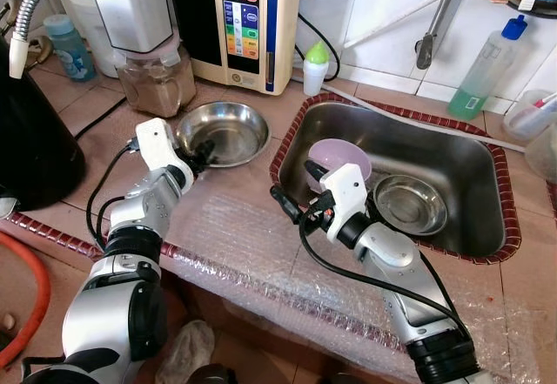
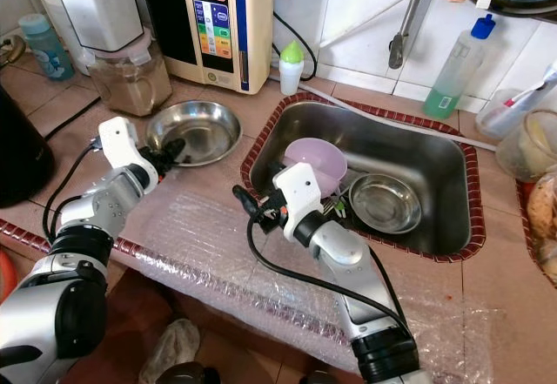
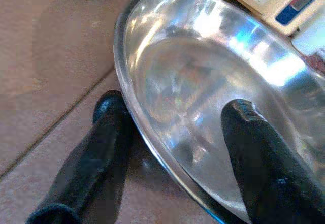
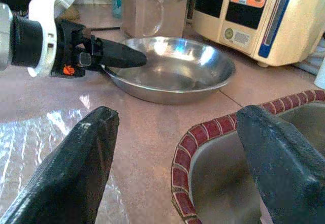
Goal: Kitchen organization
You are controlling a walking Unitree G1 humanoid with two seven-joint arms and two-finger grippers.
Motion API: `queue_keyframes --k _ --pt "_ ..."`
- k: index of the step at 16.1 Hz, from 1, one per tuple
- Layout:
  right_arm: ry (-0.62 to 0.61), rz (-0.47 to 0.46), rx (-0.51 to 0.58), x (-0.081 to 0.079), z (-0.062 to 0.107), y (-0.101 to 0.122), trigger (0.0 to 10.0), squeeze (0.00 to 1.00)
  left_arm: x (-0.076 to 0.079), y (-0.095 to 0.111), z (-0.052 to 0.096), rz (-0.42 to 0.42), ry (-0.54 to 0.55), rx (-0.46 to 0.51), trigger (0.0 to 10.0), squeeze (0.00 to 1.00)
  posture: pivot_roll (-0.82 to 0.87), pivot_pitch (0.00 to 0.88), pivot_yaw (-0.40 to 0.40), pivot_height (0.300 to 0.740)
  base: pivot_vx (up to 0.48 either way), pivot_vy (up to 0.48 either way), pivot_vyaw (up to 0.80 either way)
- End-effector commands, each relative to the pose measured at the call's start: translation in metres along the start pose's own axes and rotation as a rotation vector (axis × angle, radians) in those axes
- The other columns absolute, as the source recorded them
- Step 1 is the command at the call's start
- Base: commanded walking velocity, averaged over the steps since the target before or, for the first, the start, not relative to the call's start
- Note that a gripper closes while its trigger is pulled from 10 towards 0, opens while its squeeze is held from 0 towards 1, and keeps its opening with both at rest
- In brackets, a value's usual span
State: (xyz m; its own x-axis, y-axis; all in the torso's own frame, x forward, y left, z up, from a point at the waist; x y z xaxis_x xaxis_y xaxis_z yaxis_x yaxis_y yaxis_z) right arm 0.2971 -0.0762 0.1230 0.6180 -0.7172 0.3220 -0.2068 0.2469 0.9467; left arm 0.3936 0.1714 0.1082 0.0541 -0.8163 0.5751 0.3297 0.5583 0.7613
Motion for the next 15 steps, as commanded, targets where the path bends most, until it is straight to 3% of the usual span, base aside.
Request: queue_keyframes --k 1,11,13,15 --pt "0.015 0.011 -0.015 0.001 -0.003 -0.001 10.0 0.00 -0.002 -0.013 0.001 -0.025 -0.003 -0.056 0.0 0.00 -0.08 0.000 0.015 0.740 0.000 0.000 0.00" --pt "0.004 0.021 -0.053 0.009 -0.007 -0.009 10.0 0.00 0.005 -0.023 0.004 -0.067 -0.065 -0.058 0.0 0.00 -0.02 0.000 0.000 0.740 0.000 0.000 0.00" --pt "-0.024 0.000 -0.065 0.012 -0.007 -0.014 10.0 0.00 0.019 -0.017 0.005 -0.101 -0.109 -0.027 0.0 0.00 0.00 0.000 -0.005 0.740 0.000 0.000 0.00" --pt "-0.020 -0.002 -0.065 0.010 -0.008 -0.015 10.0 0.00 0.017 -0.023 0.005 -0.119 -0.098 -0.036 0.0 0.00 0.00 0.000 -0.005 0.740 0.000 0.000 0.00"
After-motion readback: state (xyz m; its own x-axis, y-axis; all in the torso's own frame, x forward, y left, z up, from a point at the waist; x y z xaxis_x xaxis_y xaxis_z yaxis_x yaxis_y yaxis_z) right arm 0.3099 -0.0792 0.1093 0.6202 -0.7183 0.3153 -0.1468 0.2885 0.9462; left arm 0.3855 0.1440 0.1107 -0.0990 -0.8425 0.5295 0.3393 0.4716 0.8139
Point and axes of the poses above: a point about 5 cm out from each wrist's last joint towards the gripper, its own z axis pointing back from the gripper into the wrist, its own y axis along the axis of the wrist's last joint, x = y × z, the point moved 2 cm from there along -z, pointing out of the wrist towards the gripper, and after that the axes turned 13 degrees about z, right-handed, at the moved point
